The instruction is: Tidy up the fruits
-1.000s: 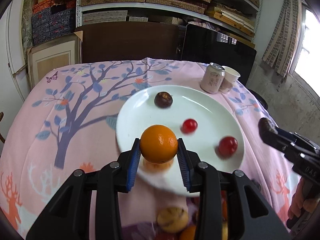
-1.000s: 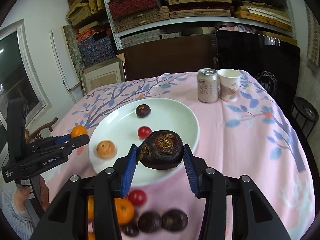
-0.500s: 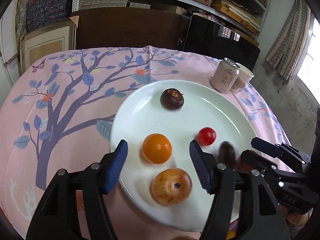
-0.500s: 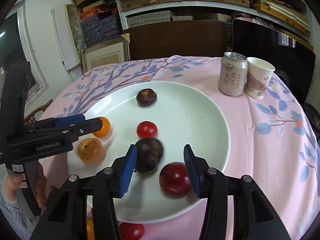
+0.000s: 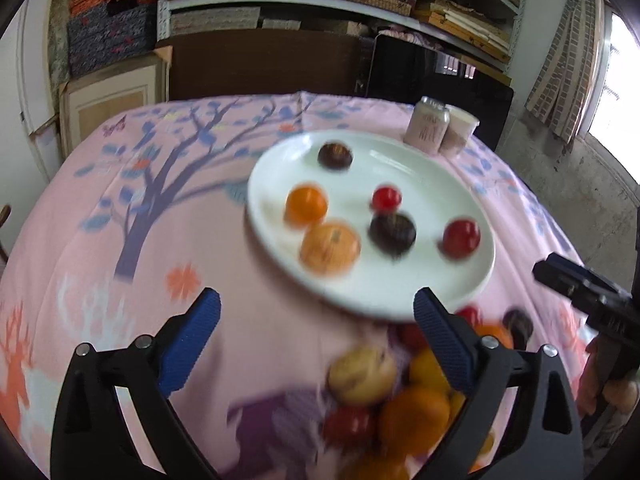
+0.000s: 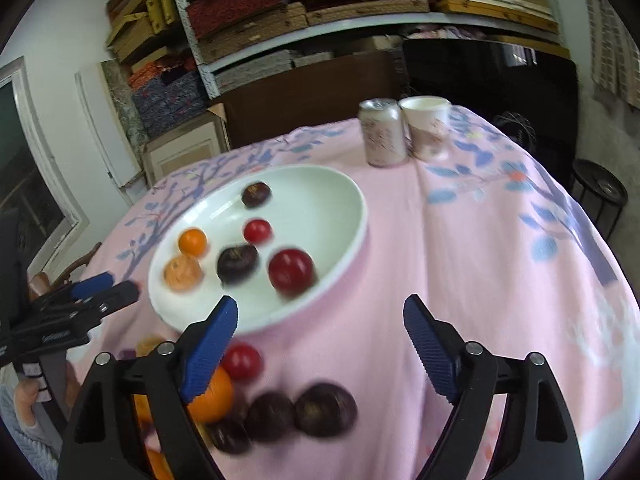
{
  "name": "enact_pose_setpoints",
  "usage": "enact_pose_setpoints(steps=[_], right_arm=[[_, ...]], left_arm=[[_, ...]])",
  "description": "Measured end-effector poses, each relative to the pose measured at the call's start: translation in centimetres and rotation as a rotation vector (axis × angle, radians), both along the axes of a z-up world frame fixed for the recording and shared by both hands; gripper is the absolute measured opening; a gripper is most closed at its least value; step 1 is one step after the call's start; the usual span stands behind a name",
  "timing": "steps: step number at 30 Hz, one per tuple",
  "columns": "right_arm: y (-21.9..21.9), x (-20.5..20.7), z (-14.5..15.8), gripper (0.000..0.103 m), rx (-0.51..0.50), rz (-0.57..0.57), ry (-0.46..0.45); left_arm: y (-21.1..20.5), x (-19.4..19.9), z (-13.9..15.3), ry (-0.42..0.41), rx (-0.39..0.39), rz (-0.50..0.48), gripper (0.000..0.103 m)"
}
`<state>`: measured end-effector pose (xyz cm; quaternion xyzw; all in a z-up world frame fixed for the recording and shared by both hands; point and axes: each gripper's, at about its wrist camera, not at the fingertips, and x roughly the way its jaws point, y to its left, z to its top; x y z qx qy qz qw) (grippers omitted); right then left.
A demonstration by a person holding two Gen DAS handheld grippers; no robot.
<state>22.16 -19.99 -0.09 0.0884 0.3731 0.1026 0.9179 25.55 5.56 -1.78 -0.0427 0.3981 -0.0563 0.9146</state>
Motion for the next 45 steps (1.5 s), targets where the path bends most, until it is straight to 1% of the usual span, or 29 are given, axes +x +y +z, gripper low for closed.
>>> enact_pose_setpoints(steps=[1,2,4,6,10,15,20,25,28,30,32,34,35,37,38,39,41,43,45], right_arm=[[-0.3,-0.5,-0.1,0.086,0.014,-0.004,-0.002],[-1.0,-1.6,-0.2,0.091,0.036,-0.021,-0.006],[-1.7,-3.0,-0.6,0.094,0.061,-0.049,-0.009],[-2.4,-4.0,-1.2,0.095,0.084,-0.065,0.0],[-3.7,-5.2,-2.0,0.095,0.142,-0.095,0.033],[-4.1,-5.6,-2.2,0.096,0.161,-0.116,0.029],[-4.1,-5.8,-2.5,0.096,0.157,-0.118,0.042],[-3.8,-5.9,-2.6,0.096,0.146,-0.113,0.051],[-3.7,-5.6,-2.8,0.096,0.135,-0.114,0.063],[-3.7,-5.5,-3.0,0.096,0.13,-0.119,0.071],[-3.9,-5.4,-3.1,0.096,0.133,-0.123,0.079],[-4.0,-5.4,-3.2,0.096,0.136,-0.126,0.084],[-4.0,-5.3,-3.2,0.096,0.138,-0.126,0.086],[-4.0,-5.3,-3.2,0.096,0.141,-0.126,0.089],[-4.0,-5.3,-3.3,0.096,0.142,-0.126,0.089],[-4.0,-5.3,-3.3,0.096,0.142,-0.126,0.089],[-4.0,-5.3,-3.3,0.096,0.145,-0.125,0.094],[-4.0,-5.3,-3.4,0.096,0.149,-0.126,0.099],[-4.0,-5.4,-3.5,0.096,0.159,-0.124,0.104]], left_arm=[[0.2,-1.3,-0.6,0.018,0.006,0.018,0.095],[0.4,-2.6,-1.1,0.031,0.007,0.031,0.095],[0.7,-5.0,-1.8,0.05,-0.005,0.045,0.096],[0.8,-7.5,-2.2,0.046,-0.031,0.039,0.099],[0.8,-10.6,-2.3,0.035,-0.043,0.032,0.098],[0.9,-12.1,-2.2,0.029,-0.054,0.054,0.098],[-0.1,-12.7,-2.0,0.007,0.002,0.048,0.099],[-0.4,-12.9,-1.8,0.007,0.007,0.034,0.099],[-1.1,-13.1,-1.6,-0.001,0.036,0.012,0.099],[-2.0,-13.3,-1.5,-0.005,0.069,-0.011,0.099],[-3.1,-13.5,-1.7,-0.003,0.115,-0.038,0.099],[-4.2,-13.8,-2.0,-0.008,0.185,-0.057,0.099],[-4.6,-13.9,-2.1,-0.01,0.207,-0.068,0.099],[-5.3,-13.9,-2.4,-0.004,0.239,-0.089,0.099],[-5.2,-13.9,-2.4,-0.005,0.24,-0.086,0.099],[-5.0,-13.8,-2.4,-0.001,0.233,-0.084,0.099],[-3.8,-13.3,-2.5,0.028,0.17,-0.077,0.099],[-1.9,-12.9,-2.5,0.051,0.077,-0.06,0.099],[0.0,-12.8,-2.2,0.057,0.002,-0.024,0.099]])
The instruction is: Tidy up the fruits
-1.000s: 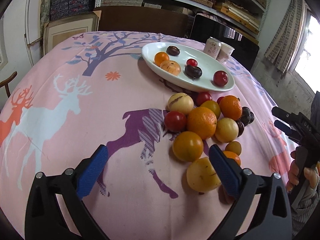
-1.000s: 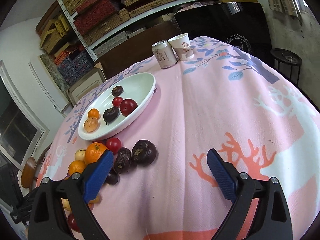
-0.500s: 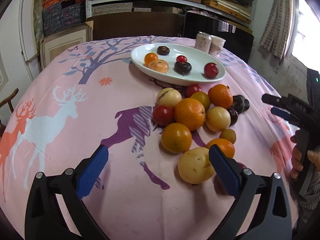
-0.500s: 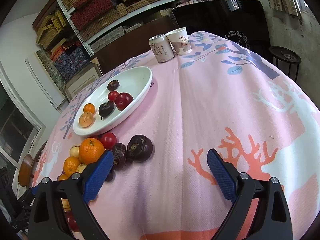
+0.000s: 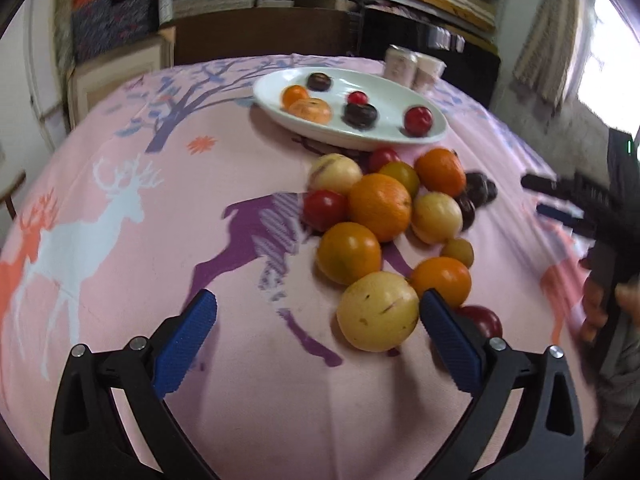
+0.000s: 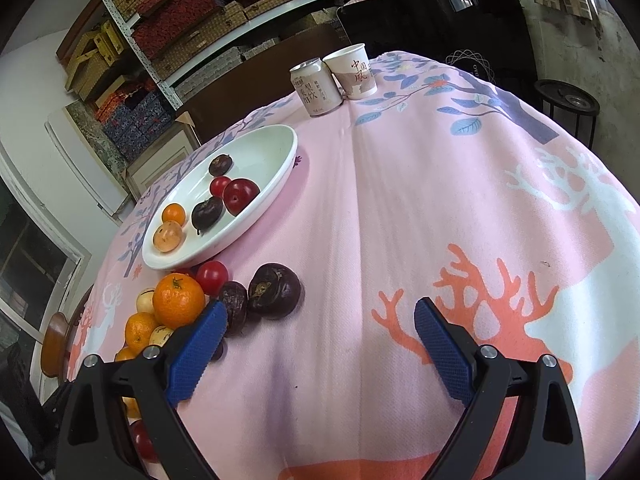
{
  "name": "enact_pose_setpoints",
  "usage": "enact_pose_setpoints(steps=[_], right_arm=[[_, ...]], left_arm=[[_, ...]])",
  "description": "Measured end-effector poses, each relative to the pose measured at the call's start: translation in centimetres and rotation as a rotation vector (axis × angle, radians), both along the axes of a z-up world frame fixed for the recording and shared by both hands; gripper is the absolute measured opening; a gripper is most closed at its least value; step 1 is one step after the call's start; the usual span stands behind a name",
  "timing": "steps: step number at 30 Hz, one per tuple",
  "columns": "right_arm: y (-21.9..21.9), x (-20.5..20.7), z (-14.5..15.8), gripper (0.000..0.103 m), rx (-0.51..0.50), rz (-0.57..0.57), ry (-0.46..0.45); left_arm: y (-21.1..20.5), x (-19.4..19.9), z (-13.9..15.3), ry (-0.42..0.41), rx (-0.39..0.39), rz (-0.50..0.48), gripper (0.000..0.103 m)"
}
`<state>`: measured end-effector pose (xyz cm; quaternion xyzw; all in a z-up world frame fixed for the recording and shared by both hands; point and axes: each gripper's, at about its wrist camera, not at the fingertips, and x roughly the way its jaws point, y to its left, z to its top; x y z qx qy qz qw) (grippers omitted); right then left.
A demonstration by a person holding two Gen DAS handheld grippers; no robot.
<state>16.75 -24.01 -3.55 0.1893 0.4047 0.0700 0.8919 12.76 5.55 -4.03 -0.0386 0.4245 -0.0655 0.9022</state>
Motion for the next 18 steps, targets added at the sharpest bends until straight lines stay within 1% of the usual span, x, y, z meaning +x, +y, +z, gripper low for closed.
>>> enact_pose_setpoints(steps=[1,4,5,7,8,9,13,14,16,18], right_arm=[[0.0,0.0,0.0,0.096,0.004,0.0,0.0],[-0.1,-0.2,0.1,0.096,0.021,0.003,-0.004],[-0.2,-0.1,0.1,0.096,0.025,0.004,-0.005],[-0.2,-0.2,0.2,0.096,0.028,0.005,-0.007],[-0.2,-0.2,0.2,0.096,0.027,0.004,-0.007],[-0.2,-0.2,0.2,0.096,0.026,0.004,-0.005],[-0.4,-0.3,0.1,0.096,0.03,0.0,0.007],[-0.4,-0.2,0.1,0.096,0.032,-0.002,0.01],[-0.7,-0.1,0.0,0.096,0.038,-0.005,0.015],[-0.8,-0.1,-0.1,0.096,0.05,-0.005,0.02]], left_arm=[[1.2,-0.1,0.2,-0.004,-0.027,0.035,0.099],[4.3,-0.2,0.5,-0.019,-0.055,0.173,0.099],[5.1,-0.1,0.4,-0.015,-0.086,0.197,0.099],[5.8,0.4,0.1,0.004,-0.173,0.182,0.099],[5.6,0.6,-0.1,0.014,-0.183,0.17,0.099],[5.3,0.9,-0.1,0.022,-0.169,0.162,0.099],[3.1,1.5,-0.7,0.05,-0.027,0.129,0.099],[2.8,1.6,-1.0,0.064,-0.002,0.128,0.099],[2.5,1.6,-1.4,0.089,0.032,0.128,0.099],[2.4,1.4,-1.8,0.109,0.046,0.122,0.099]])
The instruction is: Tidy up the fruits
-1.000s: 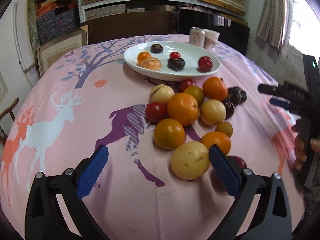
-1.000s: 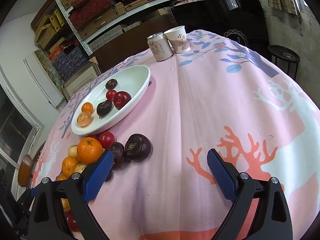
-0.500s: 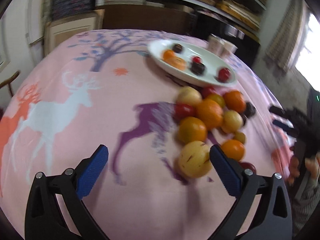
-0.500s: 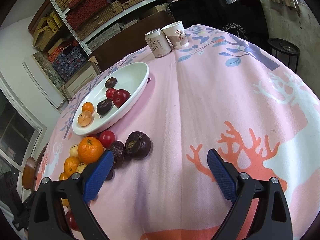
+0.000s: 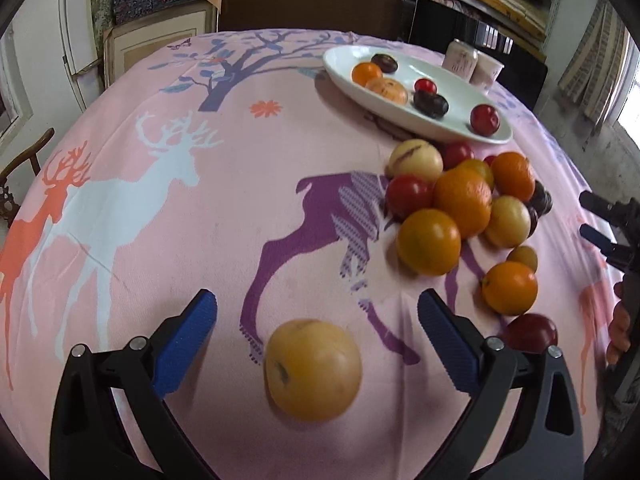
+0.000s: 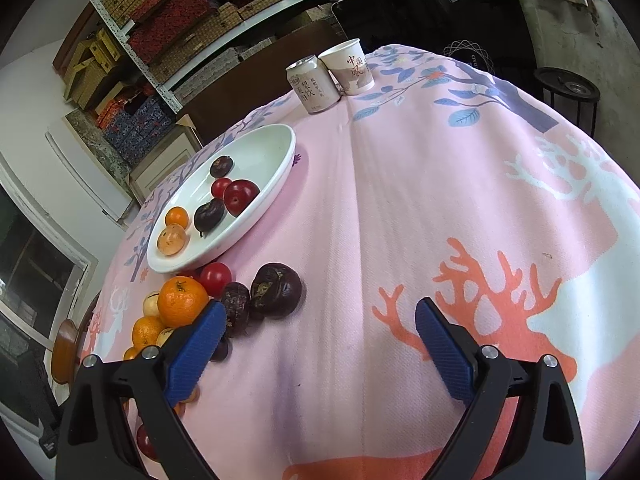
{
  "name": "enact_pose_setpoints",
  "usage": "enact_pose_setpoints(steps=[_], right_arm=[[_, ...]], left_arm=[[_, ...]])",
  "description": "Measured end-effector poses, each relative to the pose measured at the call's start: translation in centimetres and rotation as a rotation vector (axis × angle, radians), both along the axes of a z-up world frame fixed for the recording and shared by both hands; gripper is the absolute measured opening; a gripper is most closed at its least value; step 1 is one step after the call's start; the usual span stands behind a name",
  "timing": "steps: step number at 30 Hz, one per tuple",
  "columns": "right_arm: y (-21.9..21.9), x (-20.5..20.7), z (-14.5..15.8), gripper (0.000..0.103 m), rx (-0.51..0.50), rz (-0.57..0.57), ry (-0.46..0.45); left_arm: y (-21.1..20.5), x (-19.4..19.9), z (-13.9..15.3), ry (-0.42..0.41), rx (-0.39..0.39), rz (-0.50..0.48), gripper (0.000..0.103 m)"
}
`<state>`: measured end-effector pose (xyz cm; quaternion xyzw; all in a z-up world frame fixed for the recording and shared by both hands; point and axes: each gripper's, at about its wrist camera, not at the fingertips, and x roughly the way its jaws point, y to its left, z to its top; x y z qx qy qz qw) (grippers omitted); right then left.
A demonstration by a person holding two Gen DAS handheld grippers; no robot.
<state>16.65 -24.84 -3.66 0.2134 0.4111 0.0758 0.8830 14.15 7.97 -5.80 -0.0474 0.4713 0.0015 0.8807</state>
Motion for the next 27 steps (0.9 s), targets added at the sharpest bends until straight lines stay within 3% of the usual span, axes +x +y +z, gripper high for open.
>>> enact_pose_setpoints(steps=[10,13,16,23,27], right_arm=[[0.4,0.3,-0.2,0.096,-0.003,0.018,0.013],[0.6,0.3,-0.2,0.096,-0.011,0.028,0.013],[1.0,0.4,-0.2,0.096,-0.022,0.038,0.016],[1.3,0.6,-0.3,0.096,-0.037,0.049,0.022],[1.5,0.6,-0.5,0.096,-0.051,0.053,0.027]], left_arm=[[-1.9,-4.8,-0.2,0.028,0.17,-0.118,0.099],[-1.0,-4.1,-0.5,0.051,0.088,-0.106,0.099],[-0.8,-3.4,-0.4,0.027,0.053,-0.082,0.099],[-1.5,-1.6,-0.7,0.013,0.081,-0.082,0.099],[-1.2,-1.8,-0.3,-0.017,0.048,-0.08,0.099]])
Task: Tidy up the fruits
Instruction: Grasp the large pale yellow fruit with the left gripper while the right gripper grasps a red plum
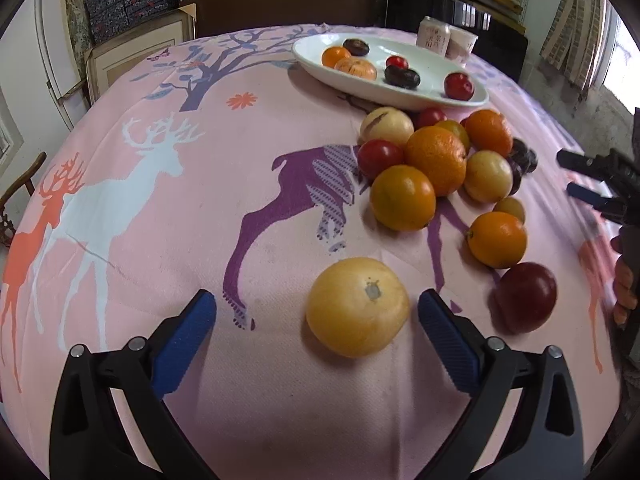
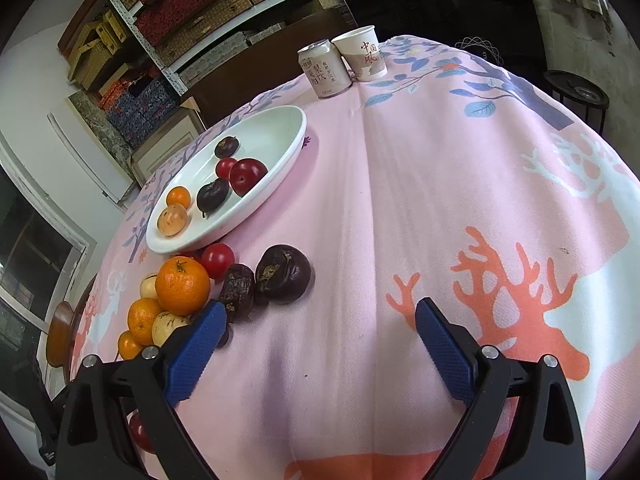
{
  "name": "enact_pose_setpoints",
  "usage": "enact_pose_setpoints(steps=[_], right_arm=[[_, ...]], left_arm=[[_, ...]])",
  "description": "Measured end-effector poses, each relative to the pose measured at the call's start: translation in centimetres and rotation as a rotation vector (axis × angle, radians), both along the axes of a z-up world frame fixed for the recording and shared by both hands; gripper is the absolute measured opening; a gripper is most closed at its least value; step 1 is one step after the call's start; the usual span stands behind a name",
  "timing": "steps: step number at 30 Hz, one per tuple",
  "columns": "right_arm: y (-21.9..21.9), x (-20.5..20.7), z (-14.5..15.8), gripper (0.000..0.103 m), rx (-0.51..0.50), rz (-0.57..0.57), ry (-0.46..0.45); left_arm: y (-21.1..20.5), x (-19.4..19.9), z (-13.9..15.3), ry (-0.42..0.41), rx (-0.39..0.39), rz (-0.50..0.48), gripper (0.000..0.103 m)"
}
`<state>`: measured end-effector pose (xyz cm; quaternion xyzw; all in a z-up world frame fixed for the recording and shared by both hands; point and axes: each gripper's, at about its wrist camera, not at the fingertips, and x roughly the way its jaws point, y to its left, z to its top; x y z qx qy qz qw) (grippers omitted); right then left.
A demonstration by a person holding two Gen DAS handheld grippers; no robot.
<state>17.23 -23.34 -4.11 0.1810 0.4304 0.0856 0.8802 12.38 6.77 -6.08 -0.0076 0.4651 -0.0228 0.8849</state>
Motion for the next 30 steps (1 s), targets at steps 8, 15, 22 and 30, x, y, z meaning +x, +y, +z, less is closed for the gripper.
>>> enact_pose_setpoints(steps=[8,15,22,30], right_arm=[[0.2,0.1,-0.2,0.096,-0.021,0.003,0.005],[1.2,-0.2,-0.1,0.096,-0.077,0.027,-0.034],[3.5,0.0,-0.1,0.085,-0.179,0.134,-0.067],[3.6,-0.3,1.2,0.052,-0.244,0.144,-0.16]], left_arm=[[0.0,-1.0,1.0,-0.063,0.012,0.01,0.099],[0.0,-0.1,0.0,0.005,0.009,0.007,0.099],[-0.7,0.3,-0.4,0.013,0.034,-0.005,0.098],[-0.8,0.4,-0.6,0.02,0.043,-0.01,0.099]])
